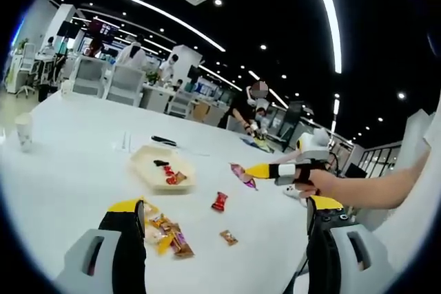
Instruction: Place the target food into the container with the food tongs after gripping and lifting it, then release it inside without dropping or visibly crushing the food.
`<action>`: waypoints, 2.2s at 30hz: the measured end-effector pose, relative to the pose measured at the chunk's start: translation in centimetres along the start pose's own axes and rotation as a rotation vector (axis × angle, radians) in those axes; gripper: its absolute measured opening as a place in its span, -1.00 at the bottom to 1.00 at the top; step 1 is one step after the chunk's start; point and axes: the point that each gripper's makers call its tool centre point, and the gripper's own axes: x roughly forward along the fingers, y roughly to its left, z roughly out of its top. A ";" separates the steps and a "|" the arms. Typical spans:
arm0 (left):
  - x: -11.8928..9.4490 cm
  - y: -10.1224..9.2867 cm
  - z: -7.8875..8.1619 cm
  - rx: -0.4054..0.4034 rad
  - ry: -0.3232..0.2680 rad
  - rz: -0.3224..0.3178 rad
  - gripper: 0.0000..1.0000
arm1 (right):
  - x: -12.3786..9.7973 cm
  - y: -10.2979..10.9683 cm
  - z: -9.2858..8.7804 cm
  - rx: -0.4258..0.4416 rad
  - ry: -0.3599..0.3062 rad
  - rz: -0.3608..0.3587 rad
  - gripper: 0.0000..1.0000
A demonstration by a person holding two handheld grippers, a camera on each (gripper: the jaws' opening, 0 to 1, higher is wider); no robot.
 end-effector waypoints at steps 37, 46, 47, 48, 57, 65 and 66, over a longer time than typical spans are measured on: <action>2.5 0.6 -0.1 -0.067 0.040 0.008 0.97 | -0.4 -2.5 5.4 -0.034 -0.023 -0.052 -0.59; 3.2 1.2 0.2 -0.068 0.040 0.023 0.95 | -0.3 -3.1 6.3 -0.050 -0.024 -0.052 -0.59; 3.2 1.2 0.3 -0.077 0.034 0.023 0.95 | -0.3 -3.1 6.4 -0.050 -0.024 -0.053 -0.59; 3.2 1.3 0.4 -0.079 0.029 0.024 0.95 | -0.2 -3.2 6.5 -0.051 -0.024 -0.052 -0.59; 3.2 1.5 0.7 -0.076 0.018 0.031 0.96 | 0.1 -3.2 7.9 -0.072 -0.031 -0.042 -0.59; 3.9 1.8 0.7 -0.079 0.024 0.034 0.97 | 0.5 -3.8 8.8 -0.065 -0.041 -0.038 -0.59; 4.0 1.9 0.7 -0.089 0.022 0.035 0.97 | 0.9 -4.0 8.6 -0.069 -0.034 -0.039 -0.59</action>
